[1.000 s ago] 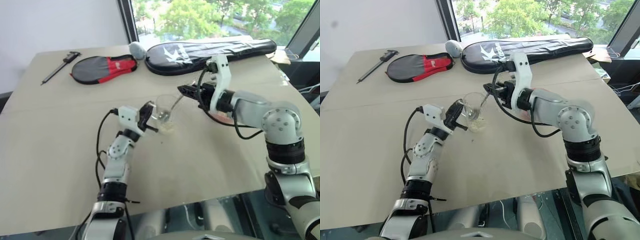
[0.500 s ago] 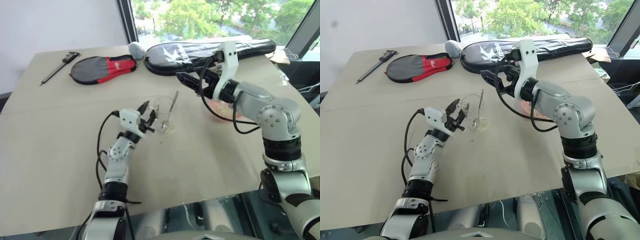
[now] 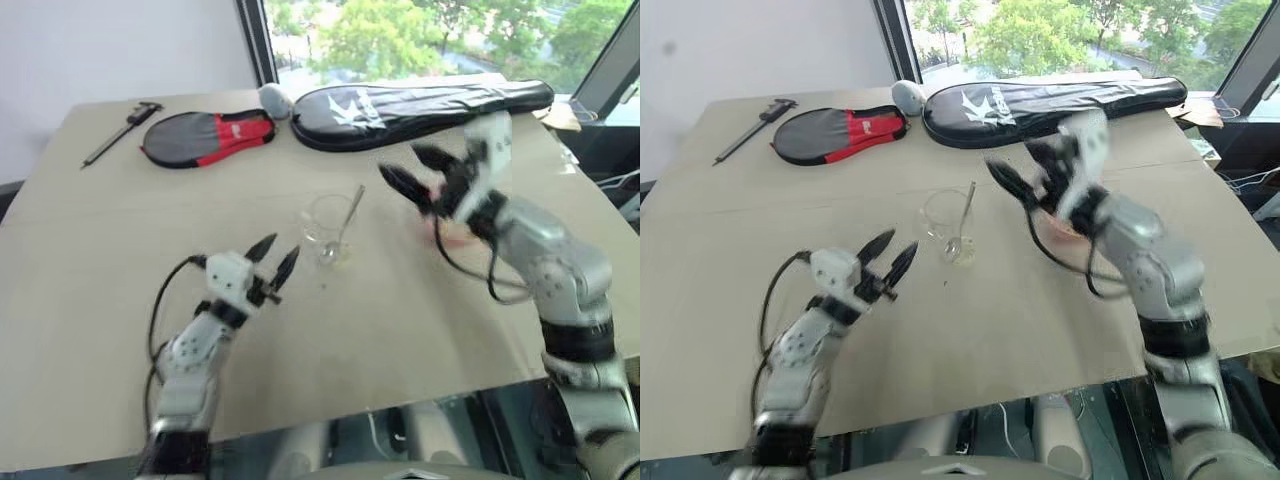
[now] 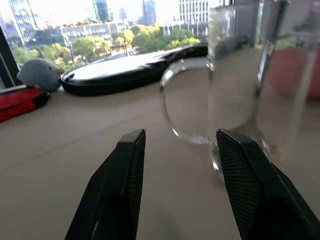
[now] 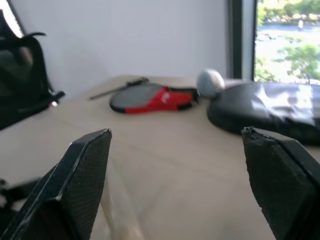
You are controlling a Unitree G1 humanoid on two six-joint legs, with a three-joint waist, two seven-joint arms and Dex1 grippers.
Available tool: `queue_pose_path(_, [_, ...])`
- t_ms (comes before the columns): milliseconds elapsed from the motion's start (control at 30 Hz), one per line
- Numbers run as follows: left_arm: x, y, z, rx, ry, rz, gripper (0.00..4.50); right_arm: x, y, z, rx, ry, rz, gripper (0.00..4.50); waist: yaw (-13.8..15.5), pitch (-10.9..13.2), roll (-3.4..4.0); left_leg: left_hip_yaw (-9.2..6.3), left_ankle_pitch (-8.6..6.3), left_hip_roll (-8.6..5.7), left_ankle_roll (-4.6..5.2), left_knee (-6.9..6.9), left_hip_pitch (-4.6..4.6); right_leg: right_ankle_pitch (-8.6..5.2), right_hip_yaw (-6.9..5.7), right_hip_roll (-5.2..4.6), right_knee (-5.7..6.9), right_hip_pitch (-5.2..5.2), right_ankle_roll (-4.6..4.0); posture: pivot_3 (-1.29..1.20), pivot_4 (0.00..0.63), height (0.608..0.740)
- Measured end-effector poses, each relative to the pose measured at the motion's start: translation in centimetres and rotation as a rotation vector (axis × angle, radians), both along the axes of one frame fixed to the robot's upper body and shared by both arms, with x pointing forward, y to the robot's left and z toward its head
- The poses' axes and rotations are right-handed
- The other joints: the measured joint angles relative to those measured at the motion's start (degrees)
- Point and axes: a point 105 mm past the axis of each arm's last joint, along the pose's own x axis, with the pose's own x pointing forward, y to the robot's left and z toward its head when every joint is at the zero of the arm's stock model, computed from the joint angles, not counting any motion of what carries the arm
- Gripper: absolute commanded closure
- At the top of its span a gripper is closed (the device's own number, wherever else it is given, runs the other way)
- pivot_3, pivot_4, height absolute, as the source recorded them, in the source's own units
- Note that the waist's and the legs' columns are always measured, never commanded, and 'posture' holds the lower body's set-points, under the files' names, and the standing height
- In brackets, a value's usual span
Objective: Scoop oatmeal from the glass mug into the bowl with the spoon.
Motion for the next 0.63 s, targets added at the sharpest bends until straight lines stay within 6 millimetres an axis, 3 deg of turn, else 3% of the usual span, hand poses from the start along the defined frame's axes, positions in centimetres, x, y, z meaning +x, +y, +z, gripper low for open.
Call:
queue_pose_path(67, [-1.7, 0.6, -0.7, -0.047, 0.07, 0.015, 1.34, -0.8, -1.5, -2.8, -0.035, 0.081, -0.015, 0.29, 0.05, 0.11, 0.16, 0.08, 0.0, 0.0, 0.0, 0.0, -0.07, 0.0, 0.05, -0.01, -0.04, -0.09, 0.01, 0.0, 0.15, 0.74])
queue_pose_path(133, [-3.0, 0.2, -0.6, -0.073, 0.09, -0.009, 0.58, -1.9, -2.3, -4.4, -0.084, 0.124, 0.014, 0.29, 0.06, 0.12, 0.17, 0.07, 0.0, 0.07, 0.01, -0.01, -0.05, -0.01, 0.0, 0.07, -0.27, 0.02, 0.02, 0.0, 0.15, 0.74])
queue_pose_path(167, [-3.6, 0.0, -0.6, -0.083, 0.103, -0.014, 0.05, -2.6, -2.7, -5.0, -0.114, 0.126, 0.031, 0.0, 0.08, 0.12, 0.17, 0.04, 0.0, 0.1, 0.01, -0.02, -0.02, -0.02, -0.04, 0.11, -0.31, 0.08, 0.03, 0.0, 0.15, 0.74])
queue_pose_path(300, [-5.7, 0.3, -1.3, -0.099, 0.163, 0.06, 0.01, -6.0, -3.6, -9.0, -0.237, 0.158, 0.109, 0.0, 0.08, 0.1, 0.12, 0.09, 0.0, 0.19, 0.02, -0.02, 0.14, -0.25, -0.02, 0.26, -0.34, 0.25, 0.2, 0.0, 0.15, 0.74])
queue_pose_path(367, [-6.3, 0.6, -2.0, -0.072, 0.199, 0.1, 0.01, -6.6, -4.0, -10.3, -0.263, 0.166, 0.112, 0.0, -0.02, 0.11, 0.12, 0.21, 0.0, 0.21, 0.03, -0.01, 0.19, -0.24, 0.01, 0.32, -0.33, 0.25, 0.19, 0.0, 0.15, 0.74])
queue_pose_path(633, [-7.1, 1.0, -2.5, 0.004, 0.215, 0.214, 0.01, -6.2, -5.0, -11.5, -0.254, 0.145, 0.06, 0.0, 0.12, 0.12, 0.05, 0.32, 0.0, 0.25, 0.03, 0.06, 0.22, -0.22, -0.12, 0.35, -0.33, 0.26, 0.2, 0.0, 0.15, 0.74])
